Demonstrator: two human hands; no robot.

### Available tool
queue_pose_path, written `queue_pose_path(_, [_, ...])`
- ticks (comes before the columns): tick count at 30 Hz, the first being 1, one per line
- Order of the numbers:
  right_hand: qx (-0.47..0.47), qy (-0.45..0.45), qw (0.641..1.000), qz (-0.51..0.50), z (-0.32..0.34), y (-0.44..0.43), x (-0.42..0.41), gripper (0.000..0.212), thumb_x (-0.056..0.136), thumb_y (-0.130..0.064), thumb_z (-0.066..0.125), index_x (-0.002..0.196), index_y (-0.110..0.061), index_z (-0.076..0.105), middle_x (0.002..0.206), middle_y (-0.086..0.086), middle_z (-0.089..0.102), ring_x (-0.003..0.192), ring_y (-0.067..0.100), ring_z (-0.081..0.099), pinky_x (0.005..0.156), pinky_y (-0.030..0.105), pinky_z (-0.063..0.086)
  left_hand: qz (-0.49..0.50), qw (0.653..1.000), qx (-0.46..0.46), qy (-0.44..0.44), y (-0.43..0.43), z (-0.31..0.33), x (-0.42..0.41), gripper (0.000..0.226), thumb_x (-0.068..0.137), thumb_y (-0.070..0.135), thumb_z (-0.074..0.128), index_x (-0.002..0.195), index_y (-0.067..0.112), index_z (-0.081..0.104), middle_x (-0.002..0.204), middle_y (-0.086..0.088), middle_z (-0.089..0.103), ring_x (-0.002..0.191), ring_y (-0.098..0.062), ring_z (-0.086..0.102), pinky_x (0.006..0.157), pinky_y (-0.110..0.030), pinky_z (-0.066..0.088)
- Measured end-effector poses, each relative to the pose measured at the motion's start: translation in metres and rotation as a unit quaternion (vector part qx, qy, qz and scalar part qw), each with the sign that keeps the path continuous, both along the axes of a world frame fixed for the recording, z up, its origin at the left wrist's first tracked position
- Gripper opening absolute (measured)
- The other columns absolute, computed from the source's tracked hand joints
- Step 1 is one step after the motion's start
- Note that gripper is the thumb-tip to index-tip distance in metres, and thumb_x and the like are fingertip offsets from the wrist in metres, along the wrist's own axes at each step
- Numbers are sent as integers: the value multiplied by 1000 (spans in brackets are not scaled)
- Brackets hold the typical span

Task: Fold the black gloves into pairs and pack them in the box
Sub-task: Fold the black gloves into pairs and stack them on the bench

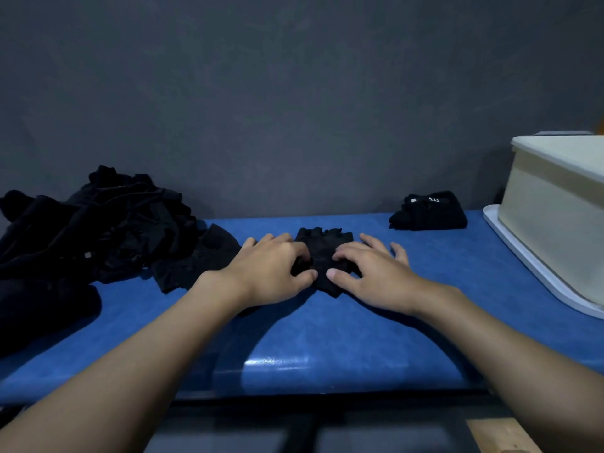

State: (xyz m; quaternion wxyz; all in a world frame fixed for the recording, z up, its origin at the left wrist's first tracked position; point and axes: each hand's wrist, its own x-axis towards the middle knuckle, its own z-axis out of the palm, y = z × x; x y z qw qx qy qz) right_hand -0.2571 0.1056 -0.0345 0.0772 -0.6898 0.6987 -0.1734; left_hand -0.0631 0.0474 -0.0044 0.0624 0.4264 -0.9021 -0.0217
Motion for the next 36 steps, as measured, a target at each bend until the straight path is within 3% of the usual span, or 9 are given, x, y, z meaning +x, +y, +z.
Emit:
queue_pose_path(7, [-43,-48,998,1,4,-3,2,45,87,-55,58,128,-38,50,138,-23,45,146,8,11,118,50,5,-42,998,45,-27,-14,2,-1,65,92,58,50,150,30,37,158,13,28,144,-10,25,116,-39,23])
queue_pose_path(11, [-40,-49,998,20,1,1,0,59,84,-62,57,136,-38,44,135,-22,44,141,2,18,115,39,11,-30,997,59,-51,-19,0,1,69,92,65,44,151,33,33,159,15,26,145,-9,27,116,-37,20])
queue_pose_path(18, [-8,-28,999,19,0,-6,-5,60,87,-63,53,141,-38,41,149,-21,39,149,7,3,119,51,1,-22,998,45,-39,-16,-5,-1,67,92,66,39,150,33,35,155,13,31,141,-13,29,113,-38,22])
queue_pose_path(24, [-75,-31,996,40,2,0,2,46,88,-56,56,130,-38,52,124,-30,46,136,1,22,110,34,13,-20,997,69,35,-20,-7,7,53,99,54,36,147,33,41,153,17,33,142,-9,30,116,-40,22])
queue_pose_path(30, [-45,-2,999,29,-5,-7,-5,53,91,-65,41,135,-37,50,143,-29,42,141,4,18,110,36,11,-25,998,49,-21,-20,-6,9,56,96,54,40,148,32,40,154,15,33,142,-8,29,115,-38,21])
queue_pose_path(33, [-101,20,994,47,-1,-6,-3,50,89,-65,45,129,-36,55,136,-29,46,132,4,26,104,33,16,-14,999,33,-27,-17,-4,8,56,96,57,39,146,33,41,150,14,37,140,-11,28,113,-38,20])
queue_pose_path(36, [-96,17,993,65,0,-3,0,48,90,-63,49,130,-37,53,129,-30,48,124,3,28,100,31,18,-3,999,21,-43,-16,-4,7,58,94,63,35,145,36,40,149,14,38,138,-12,29,111,-38,21])
